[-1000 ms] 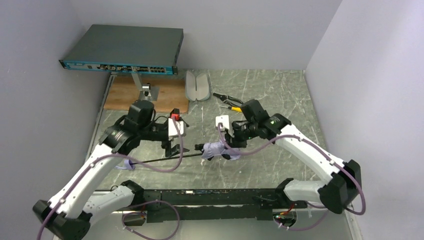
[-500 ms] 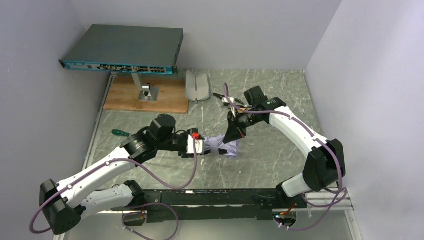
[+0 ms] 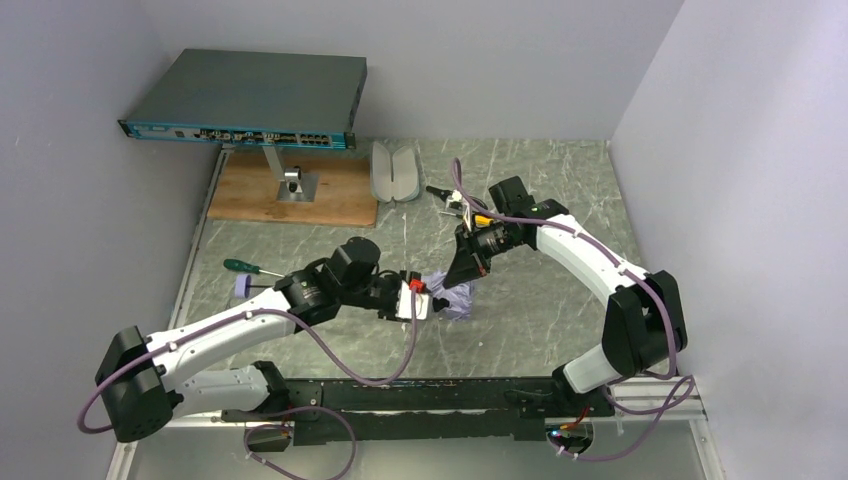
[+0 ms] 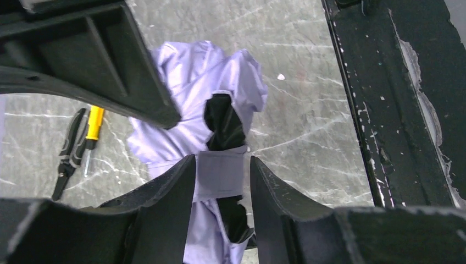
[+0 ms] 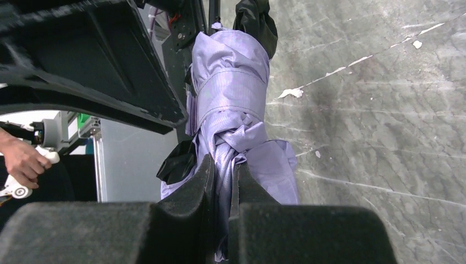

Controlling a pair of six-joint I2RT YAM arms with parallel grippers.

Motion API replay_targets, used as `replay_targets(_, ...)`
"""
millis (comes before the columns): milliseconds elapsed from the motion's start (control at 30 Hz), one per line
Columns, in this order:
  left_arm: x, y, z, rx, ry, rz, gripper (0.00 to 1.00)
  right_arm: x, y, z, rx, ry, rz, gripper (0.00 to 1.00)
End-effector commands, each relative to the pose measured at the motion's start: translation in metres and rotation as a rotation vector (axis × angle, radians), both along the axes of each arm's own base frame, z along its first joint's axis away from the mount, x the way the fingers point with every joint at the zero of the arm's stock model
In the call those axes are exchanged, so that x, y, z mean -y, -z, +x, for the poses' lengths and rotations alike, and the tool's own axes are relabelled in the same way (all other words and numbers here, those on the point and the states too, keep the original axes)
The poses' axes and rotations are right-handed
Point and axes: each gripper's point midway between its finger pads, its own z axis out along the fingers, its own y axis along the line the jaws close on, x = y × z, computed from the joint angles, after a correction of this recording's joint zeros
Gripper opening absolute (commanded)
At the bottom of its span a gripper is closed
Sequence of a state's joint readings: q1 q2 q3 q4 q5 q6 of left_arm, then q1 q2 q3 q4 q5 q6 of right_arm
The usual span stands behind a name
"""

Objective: Open the umbrella

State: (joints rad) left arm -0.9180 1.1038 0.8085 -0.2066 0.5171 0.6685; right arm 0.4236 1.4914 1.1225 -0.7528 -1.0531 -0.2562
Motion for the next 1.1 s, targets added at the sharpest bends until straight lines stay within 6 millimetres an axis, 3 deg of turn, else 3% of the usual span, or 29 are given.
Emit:
replay_targets(0, 0.007, 0.010, 0.002, 0.026, 0.000, 0.005, 0.45, -0.008, -0.025, -0.001, 0.008, -0.032, 0.111, 0.00)
replay_targets(200, 0.001, 0.021, -0.004, 0.031, 0.014, 0.046, 0.29, -0.007, -0.024, -0.003, -0.005, -0.033, 0.121, 0.00)
replay_targets(400, -0.005, 0.027, -0.006, 0.025, 0.001, 0.073, 0.00, -0.004, -0.021, 0.001, -0.009, -0.020, 0.121, 0.00)
replay_targets(733, -0.005, 0.034, -0.025, -0.010, 0.098, 0.077, 0.00, 0.002, -0.018, 0.017, -0.114, 0.044, 0.169, 0.00)
replay_targets(1067, -0.014, 0.061, -0.051, -0.054, 0.223, 0.124, 0.00, 0.004, -0.021, 0.021, -0.209, 0.035, 0.223, 0.00)
